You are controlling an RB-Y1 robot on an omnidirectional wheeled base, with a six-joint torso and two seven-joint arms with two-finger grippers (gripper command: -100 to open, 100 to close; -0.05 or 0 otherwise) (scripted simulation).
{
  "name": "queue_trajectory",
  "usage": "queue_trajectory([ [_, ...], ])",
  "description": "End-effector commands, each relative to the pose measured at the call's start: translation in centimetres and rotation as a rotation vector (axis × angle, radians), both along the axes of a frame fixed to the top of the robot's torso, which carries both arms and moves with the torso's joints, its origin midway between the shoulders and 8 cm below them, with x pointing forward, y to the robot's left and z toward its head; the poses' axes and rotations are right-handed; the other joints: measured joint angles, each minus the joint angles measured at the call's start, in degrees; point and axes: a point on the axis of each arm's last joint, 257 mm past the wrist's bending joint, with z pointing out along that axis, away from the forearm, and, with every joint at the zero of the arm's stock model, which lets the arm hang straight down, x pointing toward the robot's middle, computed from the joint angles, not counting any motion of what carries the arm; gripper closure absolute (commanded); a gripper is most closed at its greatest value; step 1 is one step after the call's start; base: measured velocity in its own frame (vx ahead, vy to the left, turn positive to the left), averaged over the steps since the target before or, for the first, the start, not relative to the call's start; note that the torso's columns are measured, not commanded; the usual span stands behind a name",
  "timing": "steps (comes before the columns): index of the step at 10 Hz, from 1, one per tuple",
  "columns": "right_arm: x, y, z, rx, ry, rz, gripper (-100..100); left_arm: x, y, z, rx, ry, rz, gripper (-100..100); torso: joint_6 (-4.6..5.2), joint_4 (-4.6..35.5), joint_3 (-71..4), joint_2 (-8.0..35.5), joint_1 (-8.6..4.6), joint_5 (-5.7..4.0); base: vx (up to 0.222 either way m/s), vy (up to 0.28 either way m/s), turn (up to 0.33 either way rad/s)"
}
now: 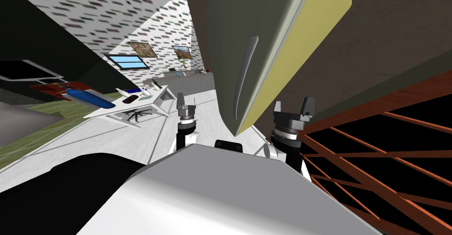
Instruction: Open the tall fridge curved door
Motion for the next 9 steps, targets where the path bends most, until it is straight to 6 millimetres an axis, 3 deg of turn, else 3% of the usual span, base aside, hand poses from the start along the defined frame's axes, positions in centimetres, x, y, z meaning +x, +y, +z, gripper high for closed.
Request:
queue_trajectory([
  [1, 0.00, 0.00, 0.00, 0.000, 0.000, 0.000, 0, 0.00, 0.00, 0.00, 0.000, 0.000, 0.000, 0, 0.00, 2.3, -4.7, 2.3, 0.00, 0.00, 0.000, 0.000, 0.000],
  [9, -0.01, 0.00, 0.01, 0.000, 0.000, 0.000, 0, -0.01, 0.00, 0.01, 0.000, 0.000, 0.000, 0, 0.00, 35.4, -70.7, 35.4, 0.00, 0.00, 0.000, 0.000, 0.000],
])
